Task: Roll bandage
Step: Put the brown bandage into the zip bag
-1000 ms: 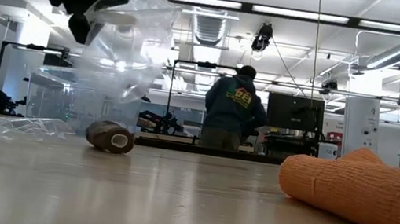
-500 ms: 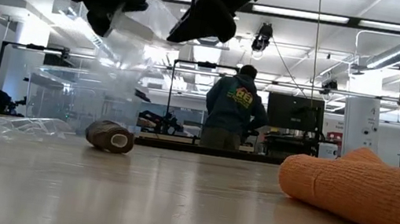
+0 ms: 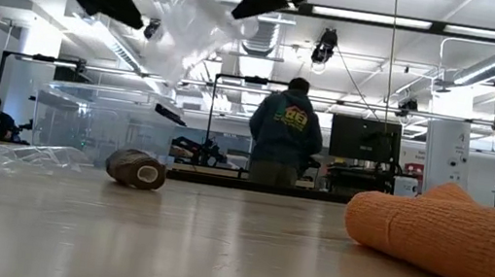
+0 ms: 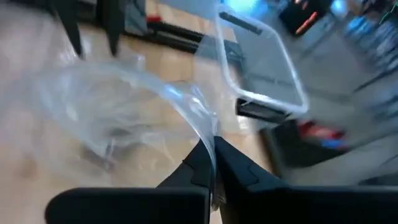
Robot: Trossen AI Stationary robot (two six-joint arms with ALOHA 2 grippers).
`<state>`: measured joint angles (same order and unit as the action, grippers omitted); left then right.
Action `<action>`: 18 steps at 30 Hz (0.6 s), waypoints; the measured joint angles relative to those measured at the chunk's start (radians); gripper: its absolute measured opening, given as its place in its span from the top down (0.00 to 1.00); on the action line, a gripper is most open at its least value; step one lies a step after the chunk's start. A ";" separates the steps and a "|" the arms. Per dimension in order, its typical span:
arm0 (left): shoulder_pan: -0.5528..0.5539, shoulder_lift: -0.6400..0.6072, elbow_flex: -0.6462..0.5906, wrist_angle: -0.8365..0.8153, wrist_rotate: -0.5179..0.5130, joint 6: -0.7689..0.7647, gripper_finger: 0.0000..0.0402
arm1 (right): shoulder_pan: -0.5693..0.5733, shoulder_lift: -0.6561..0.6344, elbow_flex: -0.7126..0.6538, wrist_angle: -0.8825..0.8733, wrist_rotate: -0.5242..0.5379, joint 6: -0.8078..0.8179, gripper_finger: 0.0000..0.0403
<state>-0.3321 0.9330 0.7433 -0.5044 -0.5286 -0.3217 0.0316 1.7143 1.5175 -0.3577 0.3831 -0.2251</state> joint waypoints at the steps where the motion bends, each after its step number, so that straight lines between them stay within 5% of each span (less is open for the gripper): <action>1: -0.017 -0.007 -0.011 0.012 -0.036 -0.012 0.71 | -0.014 -0.016 0.000 -0.018 -0.047 0.058 1.00; 6: -0.088 -0.004 -0.136 0.288 -0.134 0.054 0.63 | -0.085 -0.060 0.000 -0.074 -0.246 0.267 1.00; 12: -0.097 0.062 -0.258 0.719 -0.202 0.255 0.53 | -0.147 -0.061 -0.001 -0.165 -0.252 0.355 1.00; 18: -0.081 0.124 -0.280 0.834 -0.396 0.348 0.42 | -0.169 -0.055 -0.001 -0.173 -0.319 0.392 1.00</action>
<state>-0.4135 1.0569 0.4633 0.3294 -0.9242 0.0262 -0.1374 1.6596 1.5169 -0.5307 0.0639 0.1672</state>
